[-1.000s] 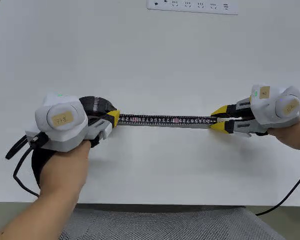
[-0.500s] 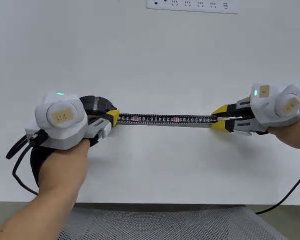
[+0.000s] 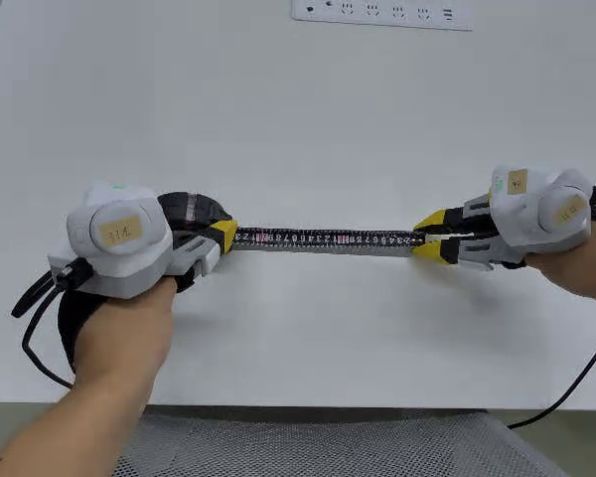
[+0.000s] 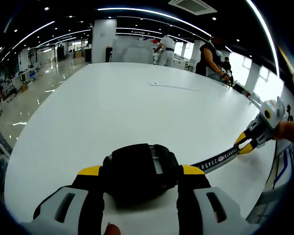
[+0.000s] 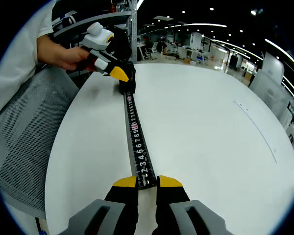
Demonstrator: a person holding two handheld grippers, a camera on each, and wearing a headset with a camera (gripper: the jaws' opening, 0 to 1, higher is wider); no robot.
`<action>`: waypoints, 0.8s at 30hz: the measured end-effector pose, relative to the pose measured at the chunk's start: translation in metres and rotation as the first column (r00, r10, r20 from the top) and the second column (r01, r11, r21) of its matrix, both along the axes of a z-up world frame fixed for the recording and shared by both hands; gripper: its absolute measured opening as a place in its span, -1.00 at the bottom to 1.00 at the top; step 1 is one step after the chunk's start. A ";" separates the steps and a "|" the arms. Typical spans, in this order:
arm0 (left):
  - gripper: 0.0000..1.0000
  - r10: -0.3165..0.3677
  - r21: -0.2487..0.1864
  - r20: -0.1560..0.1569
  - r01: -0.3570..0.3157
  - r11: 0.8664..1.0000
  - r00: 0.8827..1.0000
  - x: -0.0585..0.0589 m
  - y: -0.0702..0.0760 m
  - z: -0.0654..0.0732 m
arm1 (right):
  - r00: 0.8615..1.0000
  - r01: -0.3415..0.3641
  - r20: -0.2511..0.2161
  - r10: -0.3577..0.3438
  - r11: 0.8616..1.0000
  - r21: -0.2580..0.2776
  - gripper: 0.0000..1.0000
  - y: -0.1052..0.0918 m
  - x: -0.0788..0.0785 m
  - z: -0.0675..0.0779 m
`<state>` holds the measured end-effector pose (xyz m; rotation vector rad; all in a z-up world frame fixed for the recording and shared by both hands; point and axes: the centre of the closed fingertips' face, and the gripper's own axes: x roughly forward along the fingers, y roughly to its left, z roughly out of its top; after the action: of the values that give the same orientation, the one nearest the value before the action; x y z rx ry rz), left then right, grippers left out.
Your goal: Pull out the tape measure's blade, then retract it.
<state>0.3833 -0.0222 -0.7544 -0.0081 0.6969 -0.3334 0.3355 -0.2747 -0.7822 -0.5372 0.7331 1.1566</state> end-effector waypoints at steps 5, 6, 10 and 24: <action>0.10 0.003 -0.008 -0.001 -0.003 1.000 1.000 0.000 0.000 0.001 | 1.000 -0.008 -0.007 0.008 1.000 0.014 -0.82 0.012 0.002 0.000; 0.10 0.006 -0.011 -0.002 -0.006 1.000 1.000 0.001 0.000 0.001 | 1.000 -0.005 -0.009 0.005 1.000 0.020 -0.82 0.014 0.004 0.000; 0.10 0.007 -0.019 -0.006 -0.007 1.000 1.000 0.001 0.001 0.001 | 1.000 -0.010 -0.013 0.010 1.000 0.027 -0.82 0.020 0.003 -0.003; 0.10 0.016 -0.039 -0.009 -0.016 0.999 1.000 0.003 0.002 0.001 | 1.000 -0.021 -0.013 0.021 0.998 0.058 -0.82 0.039 0.008 0.002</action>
<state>0.3863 -0.0201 -0.7530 -0.0521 0.6981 -0.3318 0.3431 -0.2354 -0.7806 -0.4897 0.7050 1.1986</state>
